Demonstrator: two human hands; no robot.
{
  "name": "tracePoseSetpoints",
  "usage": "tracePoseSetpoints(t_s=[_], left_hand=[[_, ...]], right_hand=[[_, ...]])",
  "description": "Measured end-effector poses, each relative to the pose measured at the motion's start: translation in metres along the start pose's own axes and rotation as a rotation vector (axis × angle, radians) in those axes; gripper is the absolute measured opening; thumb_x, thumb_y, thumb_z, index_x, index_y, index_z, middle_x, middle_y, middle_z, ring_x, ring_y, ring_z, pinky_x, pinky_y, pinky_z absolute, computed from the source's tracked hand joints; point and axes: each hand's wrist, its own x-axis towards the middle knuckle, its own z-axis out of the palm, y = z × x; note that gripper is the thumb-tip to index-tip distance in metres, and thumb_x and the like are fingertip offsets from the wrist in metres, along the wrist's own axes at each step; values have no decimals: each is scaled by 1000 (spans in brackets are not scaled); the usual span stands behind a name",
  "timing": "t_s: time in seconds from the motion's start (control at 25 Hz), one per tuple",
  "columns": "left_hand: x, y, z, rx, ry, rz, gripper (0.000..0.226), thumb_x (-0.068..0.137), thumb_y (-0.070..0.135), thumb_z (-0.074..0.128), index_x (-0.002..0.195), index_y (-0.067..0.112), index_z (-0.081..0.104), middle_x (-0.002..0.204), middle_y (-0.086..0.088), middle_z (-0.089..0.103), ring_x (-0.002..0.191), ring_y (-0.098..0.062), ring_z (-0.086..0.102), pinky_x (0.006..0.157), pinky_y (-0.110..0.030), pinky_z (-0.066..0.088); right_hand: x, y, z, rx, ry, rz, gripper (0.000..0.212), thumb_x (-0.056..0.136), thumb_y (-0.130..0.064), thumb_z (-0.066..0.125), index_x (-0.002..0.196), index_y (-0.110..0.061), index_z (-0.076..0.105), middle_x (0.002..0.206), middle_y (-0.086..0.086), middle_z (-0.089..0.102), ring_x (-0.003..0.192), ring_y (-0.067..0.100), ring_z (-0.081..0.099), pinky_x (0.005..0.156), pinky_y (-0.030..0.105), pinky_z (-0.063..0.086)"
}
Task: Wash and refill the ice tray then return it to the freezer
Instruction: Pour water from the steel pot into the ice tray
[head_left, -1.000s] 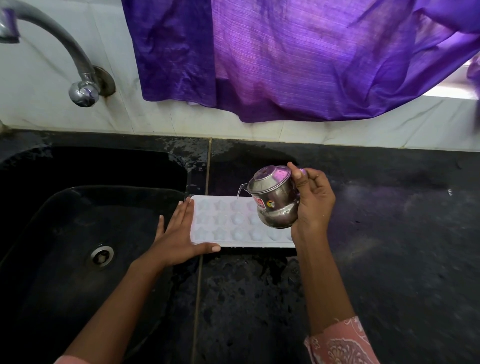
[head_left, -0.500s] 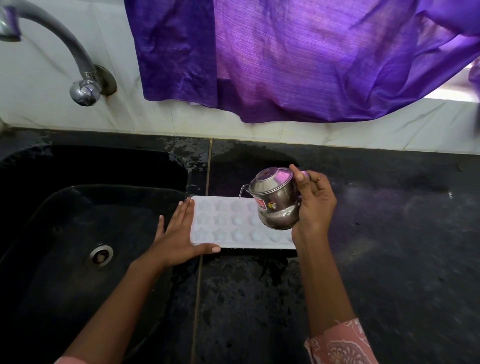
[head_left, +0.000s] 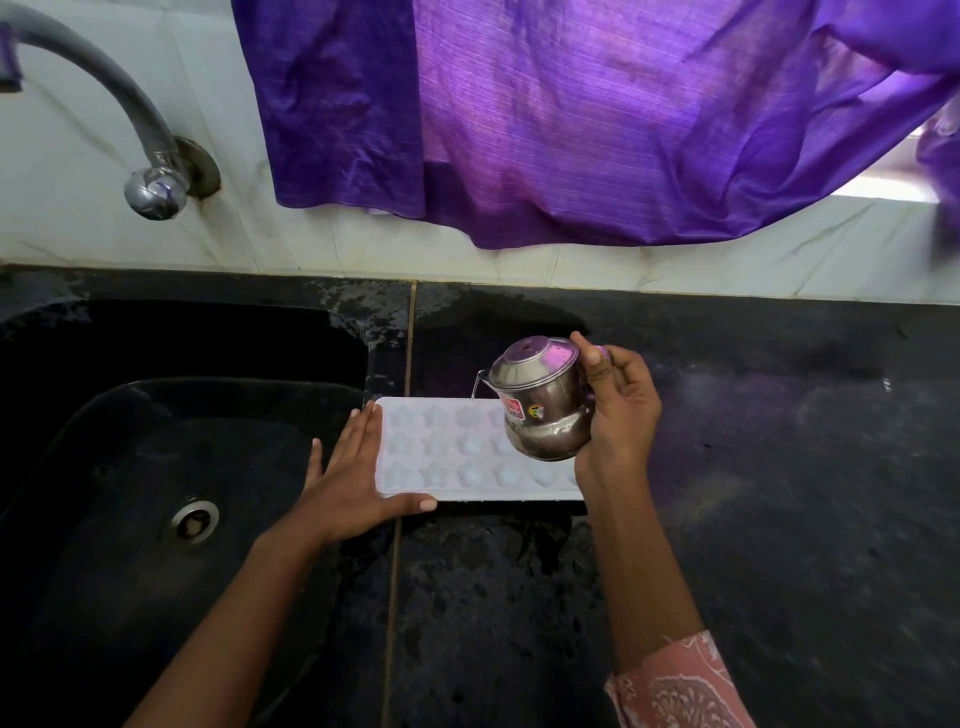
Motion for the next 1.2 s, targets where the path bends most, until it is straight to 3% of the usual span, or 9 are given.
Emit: tracePoseSetpoints(t_s=[0.16, 0.32, 0.44, 0.56, 0.8, 1.04, 1.2], left_hand=[[0, -1, 0, 2, 0, 0, 152, 24, 103, 21, 145, 24, -25, 152, 13, -27, 130, 4, -29, 110, -41, -19], [-2, 0, -1, 7, -16, -8, 142, 40, 94, 39, 145, 22, -24, 153, 10, -27, 130, 4, -28, 112, -42, -19], [-2, 1, -1, 9, -3, -6, 152, 26, 102, 27, 145, 22, -24, 153, 11, -26, 129, 5, -29, 111, -42, -18], [-2, 1, -1, 2, 10, -2, 154, 21, 104, 18, 145, 22, -23, 153, 12, -26, 129, 5, -29, 112, -43, -17], [-1, 0, 1, -2, 11, 3, 152, 24, 102, 23, 145, 23, -24, 153, 12, -27, 130, 5, -29, 111, -42, -18], [1, -3, 3, -1, 15, 5, 151, 24, 103, 18, 144, 22, -25, 153, 11, -27, 130, 4, -29, 110, -42, -19], [1, -3, 3, -3, 18, 10, 149, 25, 103, 19, 144, 23, -25, 153, 12, -27, 129, 5, -30, 110, -41, -20]], right_hand=[[1, 3, 2, 59, -11, 21, 14, 81, -3, 65, 74, -13, 59, 76, -5, 72, 80, 8, 68, 73, 22, 55], [0, 5, 8, 74, -38, 33, 11, 79, -5, 66, 75, -12, 59, 79, -3, 73, 84, 10, 69, 82, 27, 55], [-2, 5, 11, 82, -68, 33, 12, 70, -14, 69, 75, -12, 59, 78, -2, 73, 83, 10, 69, 80, 26, 55], [-3, 6, 14, 55, -73, 40, 10, 78, -6, 67, 76, -12, 59, 76, -4, 73, 81, 9, 69, 75, 23, 55], [-4, 8, 19, -39, -78, 36, 12, 80, -4, 68, 77, -13, 60, 70, -11, 70, 76, 4, 66, 70, 20, 54], [-4, 9, 20, -49, -93, 15, 14, 79, -4, 67, 75, -15, 60, 76, -8, 72, 84, 7, 69, 72, 18, 53], [-4, 7, 21, -84, -91, 3, 12, 80, -4, 68, 77, -13, 60, 68, -13, 69, 74, 2, 66, 71, 20, 54]])
